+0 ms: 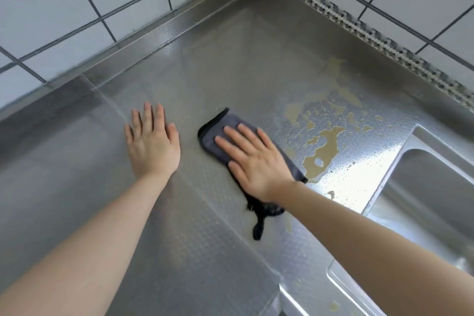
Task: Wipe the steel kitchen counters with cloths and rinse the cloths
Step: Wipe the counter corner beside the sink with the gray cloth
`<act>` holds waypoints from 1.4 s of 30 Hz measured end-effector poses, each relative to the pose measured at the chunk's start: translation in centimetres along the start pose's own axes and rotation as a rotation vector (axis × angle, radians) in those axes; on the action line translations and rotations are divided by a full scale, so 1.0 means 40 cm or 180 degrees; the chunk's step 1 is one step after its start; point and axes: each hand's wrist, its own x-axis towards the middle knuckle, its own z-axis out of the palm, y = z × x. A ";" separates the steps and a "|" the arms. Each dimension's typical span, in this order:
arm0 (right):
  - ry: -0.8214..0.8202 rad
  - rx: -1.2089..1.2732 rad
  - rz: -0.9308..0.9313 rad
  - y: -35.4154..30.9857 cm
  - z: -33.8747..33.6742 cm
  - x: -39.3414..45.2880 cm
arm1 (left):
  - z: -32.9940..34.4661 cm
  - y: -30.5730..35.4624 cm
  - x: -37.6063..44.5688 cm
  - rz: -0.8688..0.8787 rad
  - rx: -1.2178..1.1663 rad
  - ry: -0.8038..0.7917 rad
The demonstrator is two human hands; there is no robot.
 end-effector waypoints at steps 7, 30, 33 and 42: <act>0.0085 0.0112 -0.0482 -0.091 0.045 -0.126 | 0.002 0.004 -0.003 -0.0006 0.0012 0.0069; -0.0337 -0.0065 -0.0862 0.088 0.008 -0.120 | -0.005 0.018 -0.019 -0.0068 -0.0160 0.0410; -0.0194 -0.0135 -0.0084 0.161 -0.027 -0.035 | -0.008 0.020 -0.026 -0.0054 -0.0098 0.0414; -0.0202 0.0099 -0.0771 0.095 0.019 -0.172 | -0.016 0.132 -0.074 0.0036 -0.0481 0.0415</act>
